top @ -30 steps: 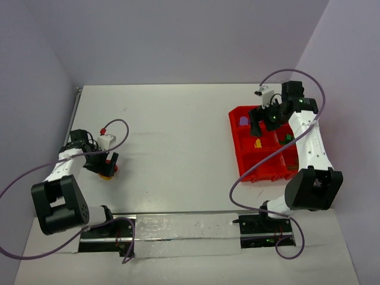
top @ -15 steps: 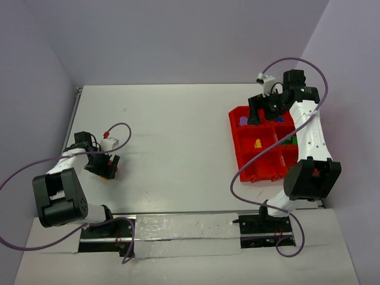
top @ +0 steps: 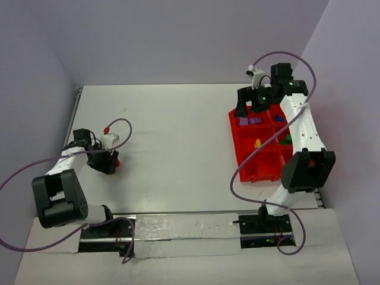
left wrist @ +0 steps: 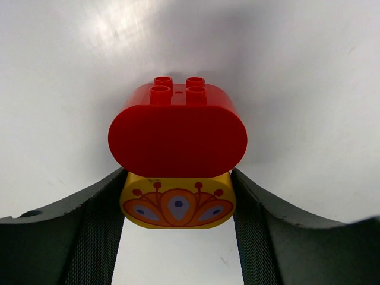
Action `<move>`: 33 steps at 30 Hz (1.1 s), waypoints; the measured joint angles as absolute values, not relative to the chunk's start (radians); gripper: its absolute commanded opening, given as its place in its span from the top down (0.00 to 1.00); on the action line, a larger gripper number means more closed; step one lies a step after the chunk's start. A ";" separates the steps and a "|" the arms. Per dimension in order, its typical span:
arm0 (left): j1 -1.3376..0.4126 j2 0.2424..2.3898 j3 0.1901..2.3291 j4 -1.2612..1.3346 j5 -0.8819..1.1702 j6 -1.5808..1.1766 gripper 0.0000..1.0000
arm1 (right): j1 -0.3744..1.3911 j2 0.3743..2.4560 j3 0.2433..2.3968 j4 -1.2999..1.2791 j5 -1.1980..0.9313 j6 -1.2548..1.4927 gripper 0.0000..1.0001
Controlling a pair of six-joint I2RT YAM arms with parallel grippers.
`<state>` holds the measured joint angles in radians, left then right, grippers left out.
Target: Sort the legos into containers by color
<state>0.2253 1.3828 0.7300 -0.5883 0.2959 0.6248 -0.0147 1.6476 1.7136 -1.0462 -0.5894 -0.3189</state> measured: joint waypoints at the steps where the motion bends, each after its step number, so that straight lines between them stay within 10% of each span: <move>1: 0.213 1.379 0.750 -0.580 0.316 0.625 0.74 | 0.000 1.651 1.707 -1.031 -0.608 -0.292 0.00; 19: -0.439 1.478 1.078 -0.140 0.483 0.476 0.81 | 0.293 1.985 1.927 -0.838 -0.969 0.061 0.00; 33: -0.495 1.583 1.201 -0.092 0.482 0.457 0.83 | 0.358 2.014 1.934 -0.831 -0.980 0.078 0.00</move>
<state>-0.4950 1.5834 1.2007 -0.0923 0.4817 0.4574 0.3582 2.0136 1.9335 -0.8312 -0.9804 0.0783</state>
